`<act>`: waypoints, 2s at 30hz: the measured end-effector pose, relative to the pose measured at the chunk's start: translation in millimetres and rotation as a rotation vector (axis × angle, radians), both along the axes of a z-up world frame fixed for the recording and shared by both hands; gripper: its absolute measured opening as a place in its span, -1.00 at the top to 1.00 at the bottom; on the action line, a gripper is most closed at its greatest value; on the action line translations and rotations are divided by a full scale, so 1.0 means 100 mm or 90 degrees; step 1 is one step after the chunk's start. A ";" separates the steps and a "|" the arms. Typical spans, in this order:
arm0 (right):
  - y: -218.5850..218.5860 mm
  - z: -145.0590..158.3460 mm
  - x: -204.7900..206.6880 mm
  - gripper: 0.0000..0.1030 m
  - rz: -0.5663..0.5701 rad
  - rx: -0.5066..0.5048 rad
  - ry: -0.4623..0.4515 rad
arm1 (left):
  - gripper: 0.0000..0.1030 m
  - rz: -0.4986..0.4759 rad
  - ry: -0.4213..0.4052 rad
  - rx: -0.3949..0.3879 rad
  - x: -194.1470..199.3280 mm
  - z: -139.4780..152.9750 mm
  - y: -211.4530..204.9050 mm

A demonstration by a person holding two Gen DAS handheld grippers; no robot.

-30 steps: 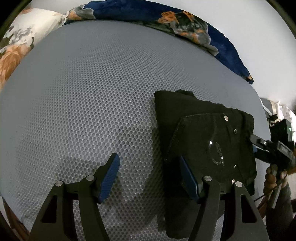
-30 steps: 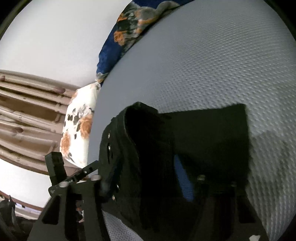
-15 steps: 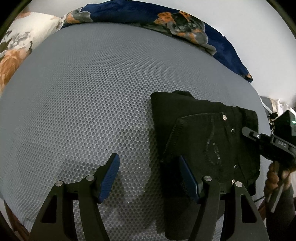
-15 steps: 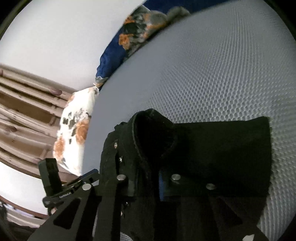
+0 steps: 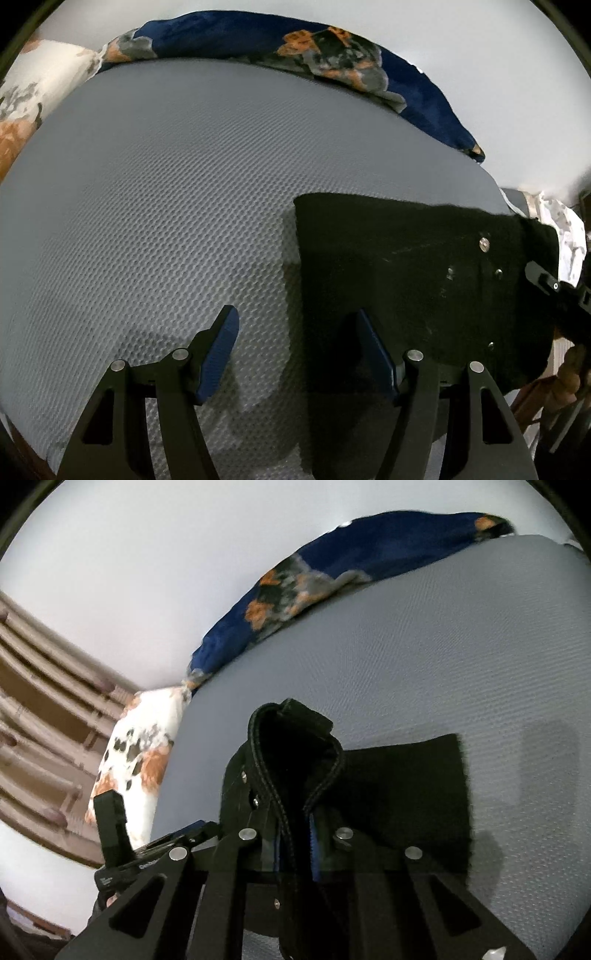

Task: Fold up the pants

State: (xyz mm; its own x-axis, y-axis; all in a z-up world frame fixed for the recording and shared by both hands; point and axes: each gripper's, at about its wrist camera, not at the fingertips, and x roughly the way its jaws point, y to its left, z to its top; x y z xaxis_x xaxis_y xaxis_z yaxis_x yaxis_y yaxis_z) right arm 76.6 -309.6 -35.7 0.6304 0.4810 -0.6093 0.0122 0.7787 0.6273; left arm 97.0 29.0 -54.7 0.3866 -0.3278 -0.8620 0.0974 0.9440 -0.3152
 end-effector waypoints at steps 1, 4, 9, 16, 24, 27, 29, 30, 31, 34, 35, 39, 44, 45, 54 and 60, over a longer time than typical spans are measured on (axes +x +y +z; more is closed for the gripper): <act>-0.09 -0.05 -0.02 0.79 -0.015 0.007 0.008 | -0.30 -0.002 -0.004 0.001 0.01 0.01 -0.03; -0.26 -0.29 -0.01 0.79 -0.039 0.011 0.050 | -0.30 -0.010 -0.011 0.007 0.05 0.02 -0.12; -0.33 -0.63 0.09 0.72 -0.054 -0.036 0.091 | -0.30 -0.039 -0.003 0.041 0.14 -0.13 -0.34; -0.29 -0.56 0.03 0.38 -0.070 -0.066 0.103 | -0.31 -0.064 0.018 0.088 0.21 -0.37 -0.45; -0.32 -0.36 -0.51 0.38 -0.059 -0.072 0.089 | -0.31 -0.104 0.021 0.102 -0.06 -0.30 -0.44; -0.25 -0.37 -0.62 0.52 -0.035 -0.066 0.098 | -0.31 -0.116 0.022 0.099 -0.20 -0.30 -0.40; -0.18 -0.36 -0.66 0.67 -0.035 -0.104 0.096 | -0.31 -0.123 0.024 0.097 -0.27 -0.30 -0.39; -0.17 -0.35 -0.67 0.77 -0.038 -0.113 0.097 | -0.31 -0.126 0.024 0.096 -0.30 -0.31 -0.38; -0.17 -0.34 -0.69 0.81 -0.043 -0.112 0.099 | -0.31 -0.128 0.024 0.096 -0.33 -0.31 -0.38; -0.16 -0.29 -0.77 0.86 -0.052 -0.114 0.101 | -0.31 -0.126 0.028 0.090 -0.39 -0.31 -0.35; -0.15 -0.28 -0.80 0.86 -0.052 -0.117 0.100 | -0.31 -0.127 0.031 0.089 -0.39 -0.31 -0.34; -0.14 -0.33 -0.88 0.86 -0.061 -0.128 0.104 | -0.31 -0.129 0.043 0.084 -0.50 -0.36 -0.31; -0.26 -0.55 -0.81 0.86 -0.077 -0.090 0.138 | -0.31 -0.135 0.039 0.088 -0.52 -0.38 -0.33; -0.27 -0.55 -0.82 0.86 -0.076 -0.092 0.139 | -0.31 -0.135 0.037 0.089 -0.51 -0.39 -0.36; -0.24 -0.53 -0.74 0.73 -0.062 -0.098 0.142 | -0.33 -0.131 0.031 0.093 -0.47 -0.43 -0.58; -0.27 -0.46 -0.63 0.20 -0.066 -0.126 0.144 | -0.33 -0.131 0.026 0.099 -0.44 -0.39 -0.59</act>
State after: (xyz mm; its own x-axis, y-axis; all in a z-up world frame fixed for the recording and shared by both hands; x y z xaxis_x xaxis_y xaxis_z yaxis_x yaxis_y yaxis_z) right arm 13.6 -336.8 -81.2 0.5073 0.2801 -0.8150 0.2194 0.8725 0.4365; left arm 53.3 -29.7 -94.0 0.2896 -0.2583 -0.9217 0.2822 0.9431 -0.1756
